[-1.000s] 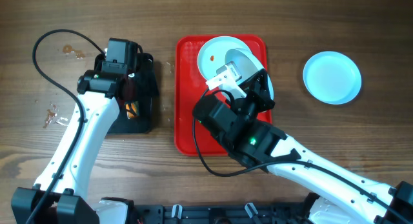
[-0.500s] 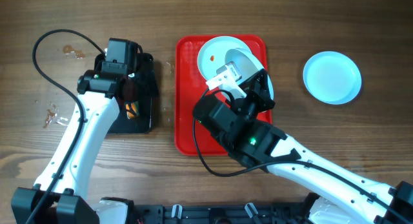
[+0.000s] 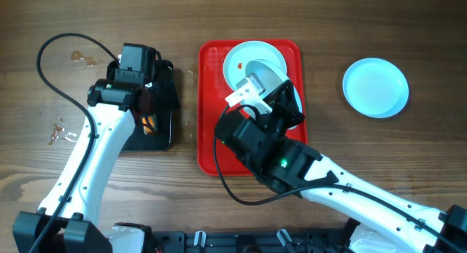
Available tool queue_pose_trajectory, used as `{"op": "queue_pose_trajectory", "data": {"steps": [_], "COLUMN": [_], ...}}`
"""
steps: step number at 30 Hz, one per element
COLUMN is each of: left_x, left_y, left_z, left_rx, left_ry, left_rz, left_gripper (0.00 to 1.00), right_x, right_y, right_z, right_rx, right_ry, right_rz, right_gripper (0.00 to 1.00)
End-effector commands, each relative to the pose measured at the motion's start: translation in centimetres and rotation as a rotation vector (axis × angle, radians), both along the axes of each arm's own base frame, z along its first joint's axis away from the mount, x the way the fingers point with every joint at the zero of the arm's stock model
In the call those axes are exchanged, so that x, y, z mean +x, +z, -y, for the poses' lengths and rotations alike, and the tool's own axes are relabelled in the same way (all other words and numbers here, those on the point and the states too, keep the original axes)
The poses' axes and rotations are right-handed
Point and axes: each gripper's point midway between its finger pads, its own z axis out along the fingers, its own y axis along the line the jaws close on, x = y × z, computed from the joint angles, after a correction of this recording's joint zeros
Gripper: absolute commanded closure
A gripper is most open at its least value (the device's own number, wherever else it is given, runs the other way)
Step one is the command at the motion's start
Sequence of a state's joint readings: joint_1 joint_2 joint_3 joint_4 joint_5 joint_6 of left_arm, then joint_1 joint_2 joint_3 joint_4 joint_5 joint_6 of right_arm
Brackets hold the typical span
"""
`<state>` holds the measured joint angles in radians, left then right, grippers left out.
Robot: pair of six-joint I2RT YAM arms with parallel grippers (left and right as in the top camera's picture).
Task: Clean dirty plates on tray and stack at the side
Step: 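Carry the plate right and stack it on the light-blue plate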
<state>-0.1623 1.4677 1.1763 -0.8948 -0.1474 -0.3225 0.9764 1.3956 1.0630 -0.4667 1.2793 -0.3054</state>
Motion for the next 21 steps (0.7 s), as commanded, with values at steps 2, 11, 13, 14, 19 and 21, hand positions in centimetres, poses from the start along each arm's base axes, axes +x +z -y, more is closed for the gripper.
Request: {"op": "queue_pose_trajectory", "data": {"steps": [2,11,13,14,19,21], "left_x": [0.0,0.0,0.0,0.0,0.0,0.0], "left_y": [0.1,0.1,0.1,0.1,0.1,0.1], "left_z": [0.1,0.1,0.1,0.1,0.1,0.1], "left_rx": [-0.008,-0.008,-0.008,-0.008,-0.008,-0.008], "left_ry": [-0.002,-0.002,-0.003,-0.003,-0.003,-0.002], "left_rz": [0.003,0.003,0.003,0.003,0.003,0.003], "left_gripper": [0.0,0.0,0.0,0.0,0.0,0.0], "right_x": [0.1,1.2,1.2,1.2,3.0,3.5], "right_y": [1.2,-0.3,-1.1,-1.1,-2.9,-4.5], "right_z": [0.9,1.0,0.1,0.1,2.7,4.0], "right_rx": [0.009,0.151,0.167,0.183,0.424,0.551], "right_ry": [-0.036,-0.02,0.029,0.025,-0.066,-0.106], "right_rz": [0.032,-0.006,-0.055,-0.052,-0.084,-0.146], "right_gripper": [0.96,0.96,0.96,0.96,0.96,0.96]}}
